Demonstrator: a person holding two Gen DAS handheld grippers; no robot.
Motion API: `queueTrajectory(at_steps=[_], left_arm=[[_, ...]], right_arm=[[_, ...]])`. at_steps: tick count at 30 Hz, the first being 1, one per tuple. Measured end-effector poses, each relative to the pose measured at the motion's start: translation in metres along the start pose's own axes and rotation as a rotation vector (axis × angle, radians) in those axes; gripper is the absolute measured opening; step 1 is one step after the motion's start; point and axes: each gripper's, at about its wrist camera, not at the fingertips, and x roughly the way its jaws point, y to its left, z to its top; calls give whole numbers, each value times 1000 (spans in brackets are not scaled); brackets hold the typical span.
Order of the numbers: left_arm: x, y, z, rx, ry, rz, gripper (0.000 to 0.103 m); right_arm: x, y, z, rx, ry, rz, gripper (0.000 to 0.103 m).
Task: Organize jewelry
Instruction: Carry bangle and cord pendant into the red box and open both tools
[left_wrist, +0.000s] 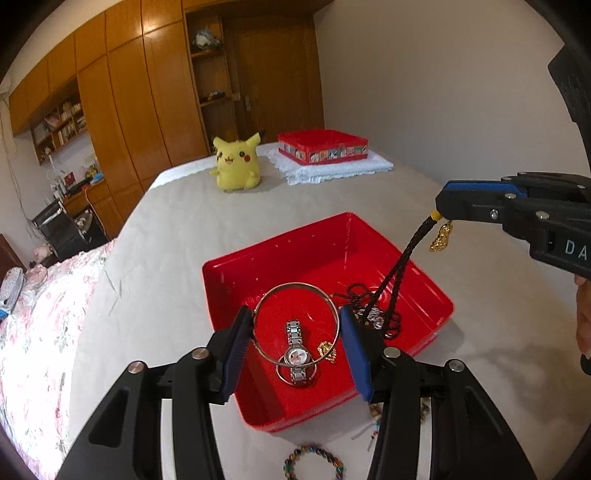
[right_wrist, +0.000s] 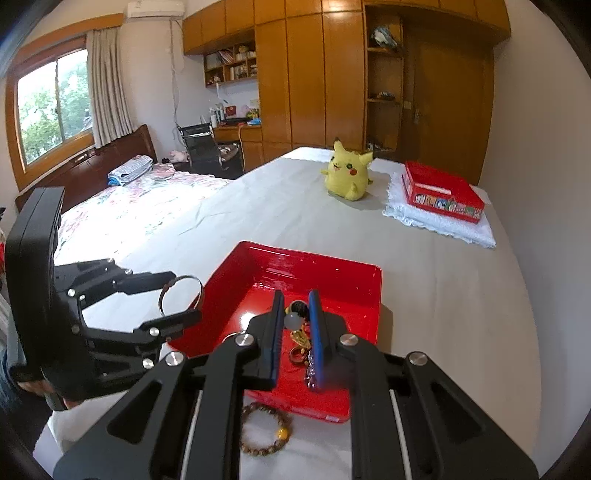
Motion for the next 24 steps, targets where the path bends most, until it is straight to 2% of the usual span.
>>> queueTrajectory(at_steps=[6,12,24], left_arm=[[47,5,-3,-22,74,-25,49],[75,6,-10,-32,117,-57,49],[117,-1,-32,-34,210,-93,49]], right_arm=[[47,-13,-5,51,70,-3,12],[88,-20,-19,85,136,-4,12],[130,-17,-52,102,230,4,13]])
